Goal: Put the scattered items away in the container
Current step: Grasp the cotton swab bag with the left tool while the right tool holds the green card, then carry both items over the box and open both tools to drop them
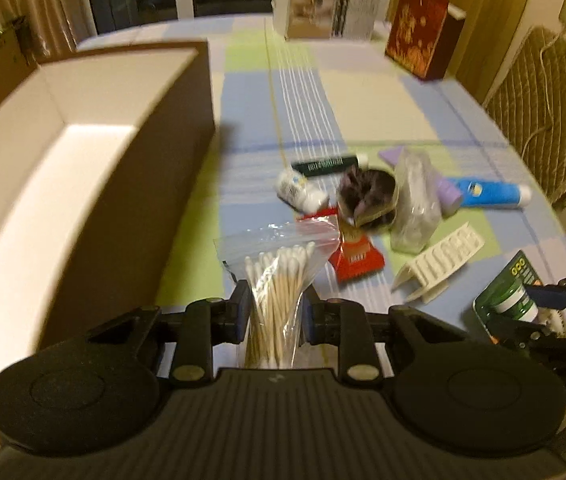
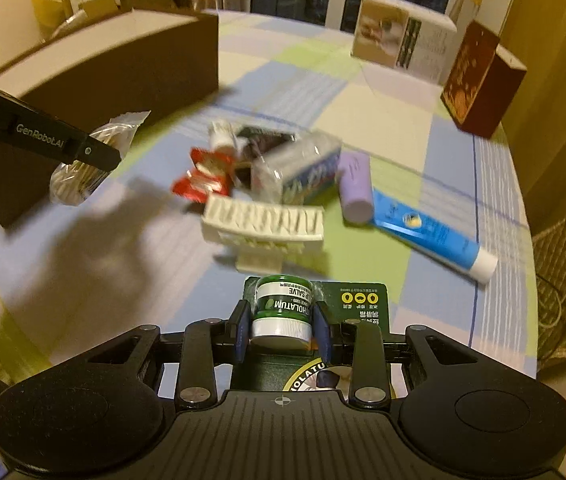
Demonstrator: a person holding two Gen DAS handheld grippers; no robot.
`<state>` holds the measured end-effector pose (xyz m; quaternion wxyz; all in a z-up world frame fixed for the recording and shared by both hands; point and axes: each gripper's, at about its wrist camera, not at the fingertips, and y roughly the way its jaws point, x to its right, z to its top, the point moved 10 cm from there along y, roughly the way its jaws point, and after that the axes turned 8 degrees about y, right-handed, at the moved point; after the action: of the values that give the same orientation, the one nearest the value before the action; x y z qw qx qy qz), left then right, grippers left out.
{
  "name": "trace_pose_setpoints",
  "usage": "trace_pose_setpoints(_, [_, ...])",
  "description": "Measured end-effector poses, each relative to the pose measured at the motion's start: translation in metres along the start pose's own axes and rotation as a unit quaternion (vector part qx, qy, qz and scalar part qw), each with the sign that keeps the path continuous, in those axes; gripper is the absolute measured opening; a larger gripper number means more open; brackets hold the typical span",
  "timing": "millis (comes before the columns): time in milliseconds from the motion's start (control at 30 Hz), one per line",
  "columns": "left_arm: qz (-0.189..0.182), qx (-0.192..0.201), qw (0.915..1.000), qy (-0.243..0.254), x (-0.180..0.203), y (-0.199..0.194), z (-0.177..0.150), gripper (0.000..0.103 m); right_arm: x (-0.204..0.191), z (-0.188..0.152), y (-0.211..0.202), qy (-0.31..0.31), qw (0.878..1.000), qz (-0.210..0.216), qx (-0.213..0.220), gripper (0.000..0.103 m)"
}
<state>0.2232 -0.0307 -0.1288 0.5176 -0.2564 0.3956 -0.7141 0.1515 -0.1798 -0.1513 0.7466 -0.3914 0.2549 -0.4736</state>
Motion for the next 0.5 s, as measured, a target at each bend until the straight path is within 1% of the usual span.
trace_pose_setpoints(100, [0.002,0.013,0.9999,-0.008,-0.008,-0.017,0.005,0.021,-0.008,0.011,-0.011,-0.006,1.000,0.003,0.011,0.036])
trace_pose_setpoints(233, [0.006,0.041,0.9990,-0.016,-0.021,-0.044,0.014,0.021,-0.024,0.036,-0.030,-0.015,0.999,0.021,0.039,0.036])
trace_pose_setpoints(333, [0.009,0.070,0.9972,-0.027,-0.035,-0.068,0.025,0.021,-0.045,0.065,-0.045,-0.023,0.996,0.052,0.069,0.036])
trace_pose_setpoints(400, [0.022,0.089,0.9953,-0.033,-0.050,-0.084,0.031,0.021,-0.062,0.085,-0.054,-0.030,0.992,0.078,0.091,0.036])
trace_pose_setpoints(500, [0.045,0.104,0.9925,-0.048,-0.079,-0.102,0.036,0.021,-0.091,0.117,-0.067,-0.043,0.984,0.124,0.120,0.036])
